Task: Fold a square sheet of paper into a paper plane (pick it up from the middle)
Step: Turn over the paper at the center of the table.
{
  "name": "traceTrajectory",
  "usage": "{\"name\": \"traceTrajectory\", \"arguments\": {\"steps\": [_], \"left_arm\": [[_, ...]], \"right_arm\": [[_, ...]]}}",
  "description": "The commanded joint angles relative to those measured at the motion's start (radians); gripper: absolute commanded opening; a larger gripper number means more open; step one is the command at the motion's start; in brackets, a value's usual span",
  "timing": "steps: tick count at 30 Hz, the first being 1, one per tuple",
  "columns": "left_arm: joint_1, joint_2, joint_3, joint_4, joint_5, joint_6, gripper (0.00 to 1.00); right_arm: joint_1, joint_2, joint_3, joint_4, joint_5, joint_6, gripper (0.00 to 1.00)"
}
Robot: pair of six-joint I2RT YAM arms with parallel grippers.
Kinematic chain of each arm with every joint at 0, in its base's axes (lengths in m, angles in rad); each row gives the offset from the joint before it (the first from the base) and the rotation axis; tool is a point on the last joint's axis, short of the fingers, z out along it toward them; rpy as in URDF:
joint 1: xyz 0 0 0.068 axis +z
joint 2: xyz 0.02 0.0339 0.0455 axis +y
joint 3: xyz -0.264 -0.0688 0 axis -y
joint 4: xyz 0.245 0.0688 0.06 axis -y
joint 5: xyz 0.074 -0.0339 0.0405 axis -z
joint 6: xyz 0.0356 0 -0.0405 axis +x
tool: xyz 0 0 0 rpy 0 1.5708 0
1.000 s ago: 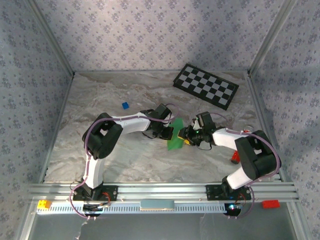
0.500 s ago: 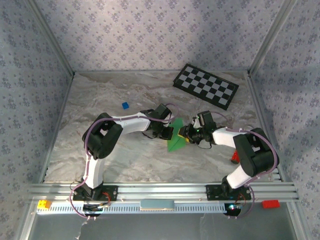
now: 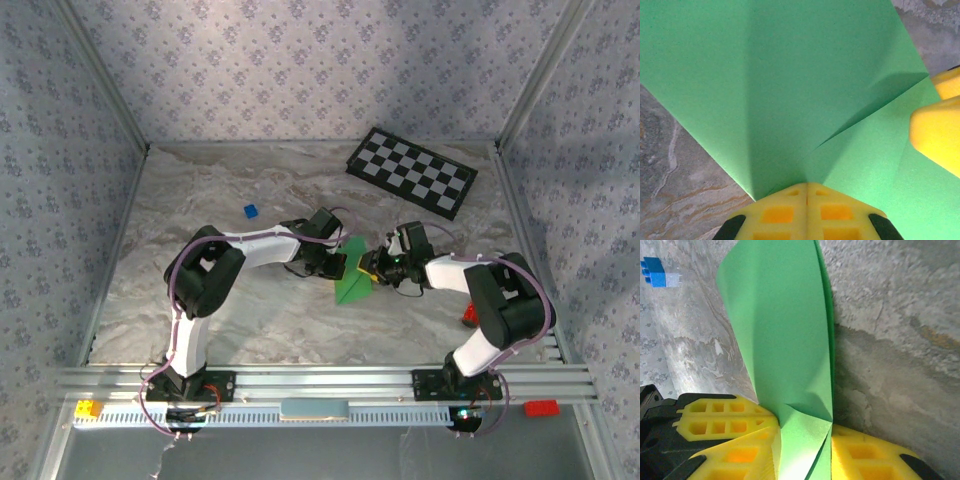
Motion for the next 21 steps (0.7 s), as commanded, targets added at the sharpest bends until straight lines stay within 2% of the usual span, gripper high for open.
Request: {"name": "traceTrajectory", "arguments": {"steps": [1,14,21], "left_arm": [[0.003,0.006,-0.033,-0.071,-0.013,-0.001,0.00],[0.004,0.000,-0.036,-0.063,-0.016,-0.005,0.01],[0.004,-0.021,-0.039,-0.040,-0.032,-0.008,0.09]], "right_arm": [[-0.010,0.021,-0.020,0.035,-0.007,0.017,0.28],[-0.011,0.050,-0.060,0.124,-0.011,0.014,0.20],[-0.014,0.048,-0.068,0.155,-0.018,0.013,0.18]]}}
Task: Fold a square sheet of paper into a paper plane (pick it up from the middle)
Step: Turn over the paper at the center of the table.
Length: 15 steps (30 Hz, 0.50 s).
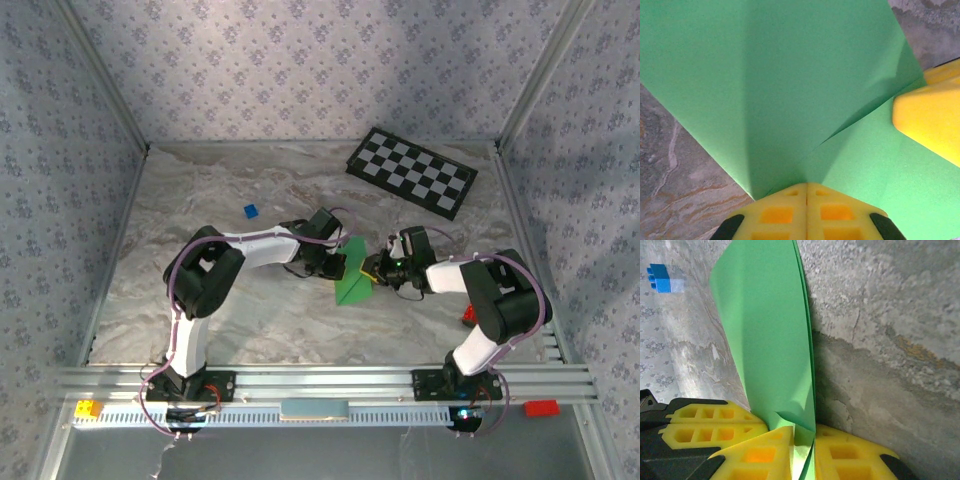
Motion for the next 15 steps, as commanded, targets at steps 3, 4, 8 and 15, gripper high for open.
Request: {"name": "traceTrajectory", "arguments": {"steps": [3,4,8,15], "left_arm": [[0.012,-0.024,-0.007,-0.040,-0.010,-0.021,0.16],[0.013,-0.027,0.000,-0.036,-0.010,-0.027,0.21],[0.012,-0.061,0.028,-0.045,-0.028,-0.034,0.34],[0.012,-0.152,0.027,-0.072,-0.122,-0.041,0.44]], "right_arm": [[-0.003,0.018,-0.004,0.015,-0.006,-0.014,0.16],[-0.005,0.019,0.001,0.011,-0.006,-0.014,0.15],[-0.010,0.015,0.001,-0.006,-0.001,-0.013,0.13],[-0.014,0.007,0.008,0.002,-0.027,-0.019,0.10]]}}
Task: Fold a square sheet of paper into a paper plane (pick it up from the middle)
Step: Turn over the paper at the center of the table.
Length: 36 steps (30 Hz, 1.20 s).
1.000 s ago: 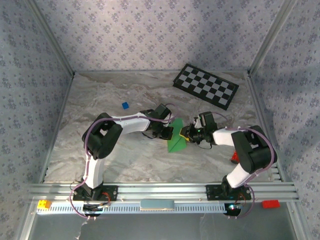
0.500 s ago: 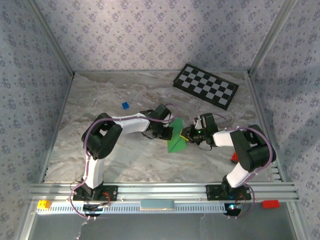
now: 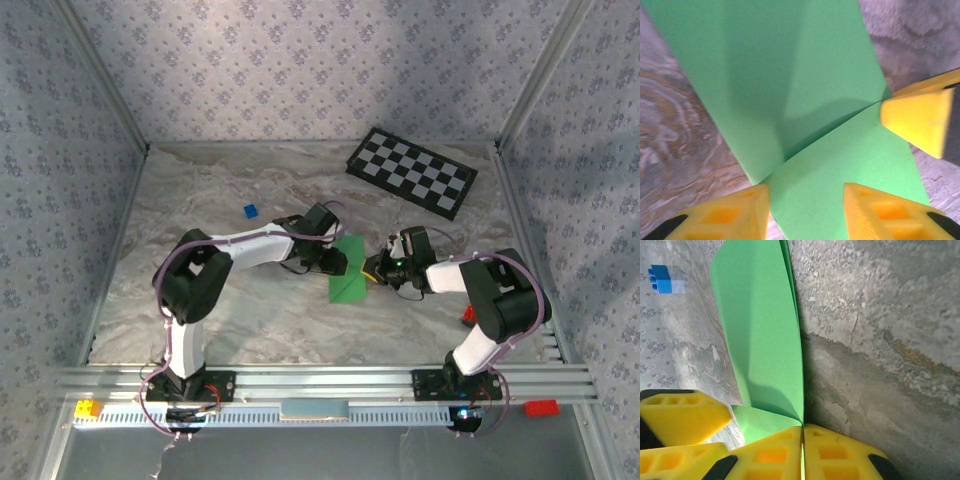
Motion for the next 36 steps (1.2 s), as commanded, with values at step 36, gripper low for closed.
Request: {"name": "traceTrajectory", "arguments": {"steps": [36], "left_arm": [[0.025,-0.593,-0.326,0.021,-0.680,-0.168,0.81]], "right_arm": [[0.178,-0.268,0.582,-1.287,0.938,-0.387,0.01]]}}
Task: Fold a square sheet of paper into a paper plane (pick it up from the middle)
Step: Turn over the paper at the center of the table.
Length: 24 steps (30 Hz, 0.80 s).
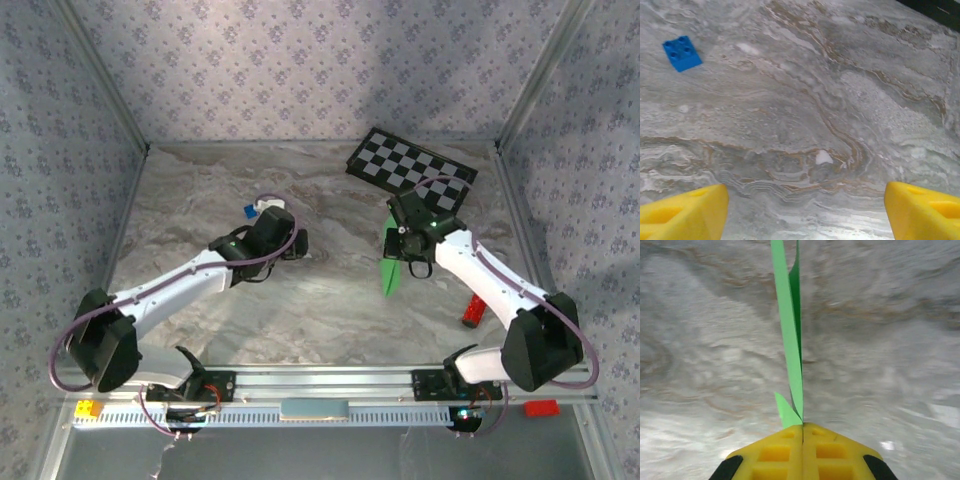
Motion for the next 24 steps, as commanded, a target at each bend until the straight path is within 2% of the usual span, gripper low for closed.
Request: {"name": "traceTrajectory", "arguments": {"steps": [1,4,8,11,15,19,22,24], "left_arm": [[0.015,-0.049,-0.041,-0.005,-0.078,-0.038,0.82],[0.023,-0.099,-0.082,-0.009,-0.122,-0.072,0.83],[0.036,-0.198,-0.155,-0.002,-0.164,-0.088,0.86],[0.060,-0.272,-0.197,-0.018,-0.184,-0.084,0.86],[0.075,-0.354,-0.199,-0.127,-0.259,-0.110,0.86],[0.105,-0.401,-0.198,-0.158,-0.224,-0.090,0.86],[0.146,-0.378,-0.144,-0.245,-0.140,-0.109,0.86],[0.180,-0.355,-0.118,-0.300,-0.084,-0.125,0.86]], "right_arm": [[0.033,0.028,0.053,-0.174,0.212,-0.032,0.02],[0.053,0.095,0.071,-0.207,0.217,0.018,0.02],[0.151,0.206,0.108,-0.203,0.225,0.071,0.02],[0.226,0.325,0.199,-0.207,0.208,0.134,0.02],[0.301,0.481,0.340,-0.201,0.149,0.163,0.02],[0.357,0.617,0.495,-0.227,0.094,0.188,0.02],[0.384,0.686,0.609,-0.266,0.060,0.191,0.03],[0.387,0.702,0.624,-0.219,-0.036,0.175,0.07]]}}
